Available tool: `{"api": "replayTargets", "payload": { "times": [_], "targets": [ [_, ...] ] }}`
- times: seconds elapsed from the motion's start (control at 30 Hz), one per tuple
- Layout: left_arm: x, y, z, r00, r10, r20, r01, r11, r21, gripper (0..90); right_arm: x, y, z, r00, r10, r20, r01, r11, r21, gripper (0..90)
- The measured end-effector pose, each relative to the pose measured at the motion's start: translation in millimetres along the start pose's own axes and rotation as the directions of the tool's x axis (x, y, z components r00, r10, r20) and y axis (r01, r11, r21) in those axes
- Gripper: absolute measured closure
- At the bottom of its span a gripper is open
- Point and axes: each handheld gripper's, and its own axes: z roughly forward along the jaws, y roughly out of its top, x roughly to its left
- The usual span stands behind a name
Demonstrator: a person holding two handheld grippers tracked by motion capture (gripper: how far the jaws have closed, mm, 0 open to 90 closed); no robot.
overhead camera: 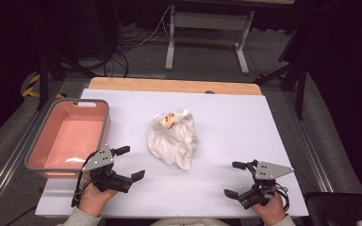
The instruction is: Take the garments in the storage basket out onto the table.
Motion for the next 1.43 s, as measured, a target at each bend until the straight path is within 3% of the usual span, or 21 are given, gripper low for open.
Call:
{"api": "replayTargets", "payload": {
  "times": [0.37,0.53,0.77,1.13,1.43],
  "targets": [
    [-1.9,-20.0,-2.6,0.9999,0.007,-0.009,-0.007,1.0,-0.001,0.3,0.3,-0.1,0.2,1.0,0.003,-0.003,-0.003,1.0,0.002,0.4],
    [1.9,-27.6,-4.0,0.9996,-0.023,-0.016,0.024,0.9996,0.013,0.3,0.5,-0.1,0.7,1.0,0.004,-0.004,-0.003,1.0,0.004,0.4],
    [1.9,-26.6,-5.3,0.9997,-0.019,-0.017,0.019,0.9998,0.006,0.3,0.0,-0.4,0.4,1.0,0.003,-0.004,-0.003,1.0,0.005,0.4],
    [-2.8,-21.5,-2.5,0.9978,0.049,-0.044,-0.047,0.9981,0.039,0.3,-0.4,-0.8,1.1,1.0,0.004,-0.003,-0.004,1.0,0.008,0.4],
    [-1.9,-21.2,-2.8,0.9988,0.033,-0.037,-0.031,0.9991,0.029,0.2,-0.4,-0.8,1.2,1.0,0.003,-0.004,-0.003,1.0,0.009,0.4]
  ]
}}
